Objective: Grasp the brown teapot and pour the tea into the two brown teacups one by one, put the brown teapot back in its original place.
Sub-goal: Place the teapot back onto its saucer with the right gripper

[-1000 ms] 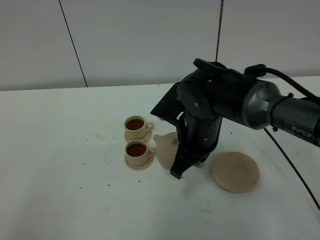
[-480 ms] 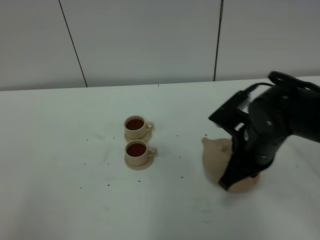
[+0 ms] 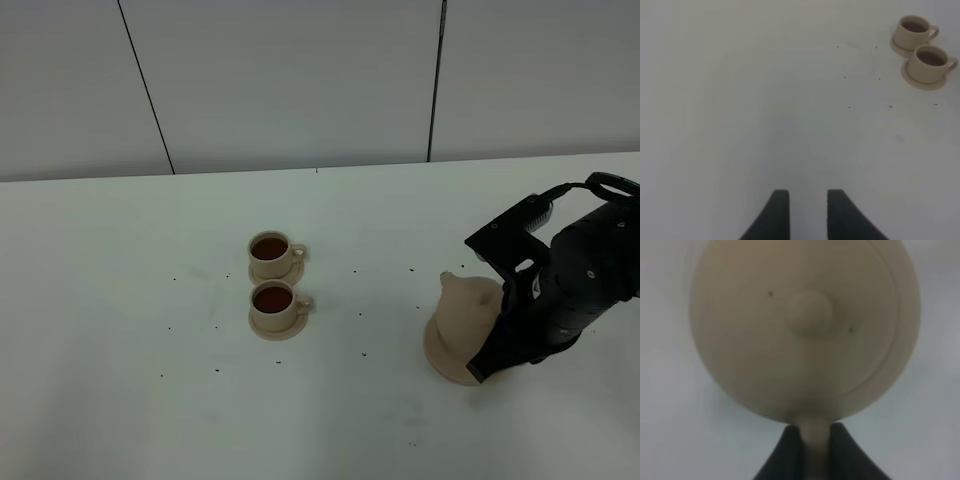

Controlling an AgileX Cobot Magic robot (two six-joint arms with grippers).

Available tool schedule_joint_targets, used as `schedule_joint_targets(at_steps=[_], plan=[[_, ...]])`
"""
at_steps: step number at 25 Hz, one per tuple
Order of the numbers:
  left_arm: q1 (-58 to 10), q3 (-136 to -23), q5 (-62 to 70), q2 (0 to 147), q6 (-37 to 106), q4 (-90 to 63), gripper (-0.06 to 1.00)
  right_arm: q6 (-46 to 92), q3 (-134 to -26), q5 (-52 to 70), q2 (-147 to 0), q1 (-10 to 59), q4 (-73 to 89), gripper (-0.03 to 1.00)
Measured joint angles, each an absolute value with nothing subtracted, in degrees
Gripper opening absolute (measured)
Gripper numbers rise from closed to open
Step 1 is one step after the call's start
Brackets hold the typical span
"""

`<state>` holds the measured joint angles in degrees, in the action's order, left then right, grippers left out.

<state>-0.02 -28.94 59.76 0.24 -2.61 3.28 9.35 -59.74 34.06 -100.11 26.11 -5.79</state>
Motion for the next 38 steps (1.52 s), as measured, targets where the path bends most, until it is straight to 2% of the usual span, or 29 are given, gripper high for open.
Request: schedule_joint_targets(at_steps=[5,28,31,38], plan=[[0.0,-28.9,59.8,0.2,-2.6,3.3,0.26,8.9,-59.7,31.3,-102.5,26.1,-5.2,0.1],[0.0,-28.9,59.8,0.2,-2.6,3.3,0.26,7.6,-59.7,32.5,-104.4,26.1,-3.3,0.1],[0.0,-28.9,59.8,0.2,-2.6,3.3,0.26,7.6,-59.7,32.6,-104.4,26.1,-3.3,0.15],[0.0,-28.9,59.8,0.2,-2.6,3.3,0.26,7.6,-59.7,32.6,-104.4,26.1,-3.3,0.39]])
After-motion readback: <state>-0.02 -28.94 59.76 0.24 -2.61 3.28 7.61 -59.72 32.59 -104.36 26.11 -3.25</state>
